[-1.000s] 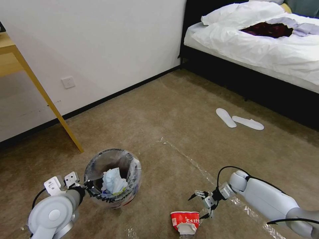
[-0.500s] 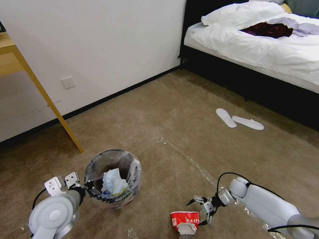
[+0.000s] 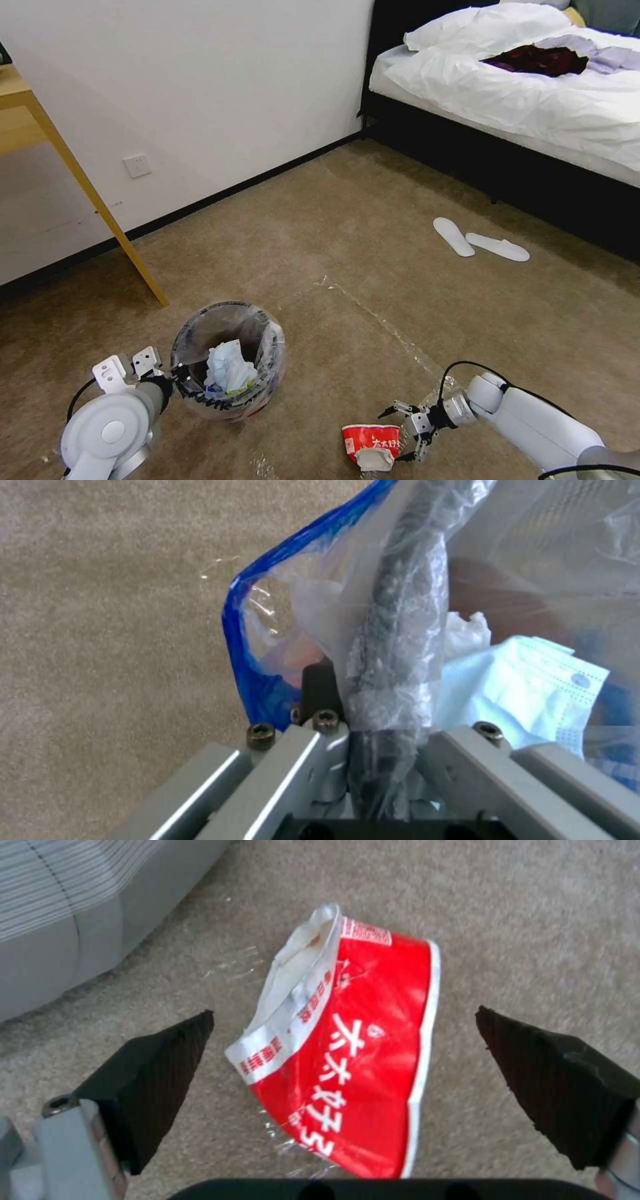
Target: Pick up the trash bin and place the garbage on the floor into it.
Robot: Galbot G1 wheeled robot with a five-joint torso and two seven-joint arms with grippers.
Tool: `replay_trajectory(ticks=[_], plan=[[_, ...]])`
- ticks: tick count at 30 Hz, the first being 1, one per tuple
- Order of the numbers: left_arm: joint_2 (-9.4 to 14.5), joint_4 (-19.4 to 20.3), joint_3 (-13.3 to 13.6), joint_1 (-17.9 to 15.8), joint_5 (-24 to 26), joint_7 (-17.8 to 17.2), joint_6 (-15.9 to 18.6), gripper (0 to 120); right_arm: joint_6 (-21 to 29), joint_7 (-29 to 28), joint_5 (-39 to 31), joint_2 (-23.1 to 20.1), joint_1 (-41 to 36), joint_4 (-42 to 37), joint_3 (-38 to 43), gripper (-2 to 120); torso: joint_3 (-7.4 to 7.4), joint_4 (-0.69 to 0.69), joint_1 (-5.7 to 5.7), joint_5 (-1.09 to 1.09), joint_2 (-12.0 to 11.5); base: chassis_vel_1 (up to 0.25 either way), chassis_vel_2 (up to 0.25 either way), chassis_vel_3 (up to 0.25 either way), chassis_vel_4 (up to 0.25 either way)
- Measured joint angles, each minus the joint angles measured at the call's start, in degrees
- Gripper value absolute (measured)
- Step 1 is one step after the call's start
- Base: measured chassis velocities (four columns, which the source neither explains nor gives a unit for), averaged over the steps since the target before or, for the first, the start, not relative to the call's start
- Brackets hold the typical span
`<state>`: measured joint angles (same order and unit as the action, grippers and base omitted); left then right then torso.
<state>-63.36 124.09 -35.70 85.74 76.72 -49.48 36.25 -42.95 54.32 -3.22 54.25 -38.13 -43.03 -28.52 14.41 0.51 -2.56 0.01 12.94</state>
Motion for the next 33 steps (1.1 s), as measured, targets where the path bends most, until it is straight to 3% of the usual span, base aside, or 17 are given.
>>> replay_trajectory(ticks=[9, 33], plan=[[0.33, 0.0, 0.01, 0.02, 0.09, 0.03, 0.0, 0, 0.15, -0.05, -1.01, 2.61, 0.59, 5.73, 1.5, 100, 0.0, 0.0, 0.0, -0.01, 0.0, 0.0, 0.0, 0.0, 0.0], [0.46, -0.11, -0.01, -0.34, 0.38, 0.07, -0.01, 0, 1.08, -0.99, -4.57, 7.58, 4.35, 11.67, 0.93, 100, 0.0, 0.0, 0.0, 0.0, -0.01, 0.0, 0.0, 0.0, 0.0]])
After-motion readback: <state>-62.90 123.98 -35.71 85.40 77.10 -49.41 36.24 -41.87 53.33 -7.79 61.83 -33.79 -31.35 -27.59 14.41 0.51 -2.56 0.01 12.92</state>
